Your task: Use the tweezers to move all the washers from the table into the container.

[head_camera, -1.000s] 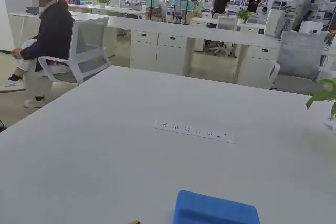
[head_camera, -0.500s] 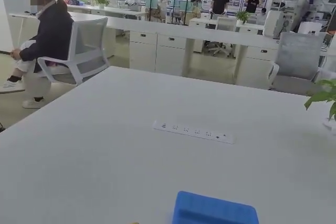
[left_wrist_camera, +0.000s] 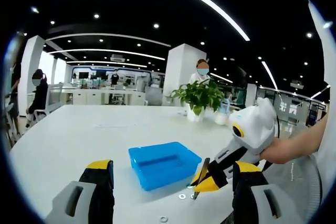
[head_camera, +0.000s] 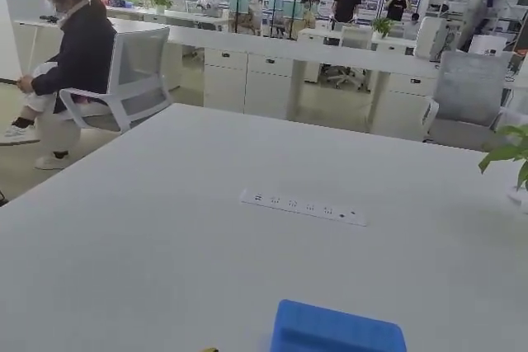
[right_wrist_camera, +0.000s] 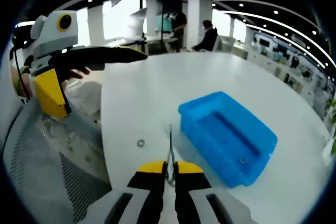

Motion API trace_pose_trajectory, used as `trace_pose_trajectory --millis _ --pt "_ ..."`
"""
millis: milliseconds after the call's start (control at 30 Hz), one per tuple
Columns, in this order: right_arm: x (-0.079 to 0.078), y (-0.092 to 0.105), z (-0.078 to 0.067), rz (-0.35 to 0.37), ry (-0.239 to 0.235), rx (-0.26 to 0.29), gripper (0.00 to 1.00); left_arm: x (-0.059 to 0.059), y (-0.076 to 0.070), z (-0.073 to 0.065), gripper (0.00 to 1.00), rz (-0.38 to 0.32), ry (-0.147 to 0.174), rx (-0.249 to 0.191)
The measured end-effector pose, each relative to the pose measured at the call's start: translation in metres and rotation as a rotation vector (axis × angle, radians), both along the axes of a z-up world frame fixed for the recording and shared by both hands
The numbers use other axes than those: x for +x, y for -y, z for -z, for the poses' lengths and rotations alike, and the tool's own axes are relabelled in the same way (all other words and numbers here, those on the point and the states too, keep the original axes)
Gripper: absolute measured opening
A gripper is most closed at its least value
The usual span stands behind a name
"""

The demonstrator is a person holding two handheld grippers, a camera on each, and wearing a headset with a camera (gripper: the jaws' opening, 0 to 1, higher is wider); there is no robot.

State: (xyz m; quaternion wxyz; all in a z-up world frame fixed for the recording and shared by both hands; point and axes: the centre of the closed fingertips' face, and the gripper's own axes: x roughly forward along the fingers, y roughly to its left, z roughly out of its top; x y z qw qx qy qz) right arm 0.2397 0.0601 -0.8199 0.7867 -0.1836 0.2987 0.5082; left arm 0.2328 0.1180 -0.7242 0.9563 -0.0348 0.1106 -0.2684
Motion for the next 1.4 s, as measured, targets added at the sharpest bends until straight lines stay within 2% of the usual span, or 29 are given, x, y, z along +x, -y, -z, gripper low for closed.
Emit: trace_pose_trajectory --millis 133,300,500,733,833,1067,1233,1400 --pt "0.003 0.002 -0.015 0.077 -0.067 0.118 0.03 0.0 0.001 0.001 0.96 0.002 -0.001 0.004" --pt "0.011 0.011 -0.034 0.127 -0.103 0.19 0.03 0.0 0.001 0.001 0.95 0.003 -0.002 0.004" --pt "0.022 0.02 -0.055 0.161 -0.113 0.234 0.03 0.0 0.0 0.002 0.96 0.0 -0.008 0.009" --pt "0.036 0.029 -0.07 0.188 -0.122 0.248 0.03 0.0 0.0 0.002 0.96 -0.004 -0.006 0.01" --pt "0.045 0.031 -0.074 0.194 -0.13 0.253 0.03 0.001 -0.001 0.003 0.96 -0.006 -0.013 0.008" --pt "0.075 0.032 -0.081 0.264 -0.178 0.317 0.03 0.001 -0.001 0.005 0.96 -0.006 -0.018 0.018" --pt "0.092 0.027 -0.077 0.296 -0.216 0.343 0.03 0.002 -0.002 0.005 0.96 -0.013 -0.018 0.018" --pt "0.105 0.025 -0.067 0.321 -0.247 0.334 0.03 0.003 -0.003 0.007 0.96 -0.019 -0.025 0.022"
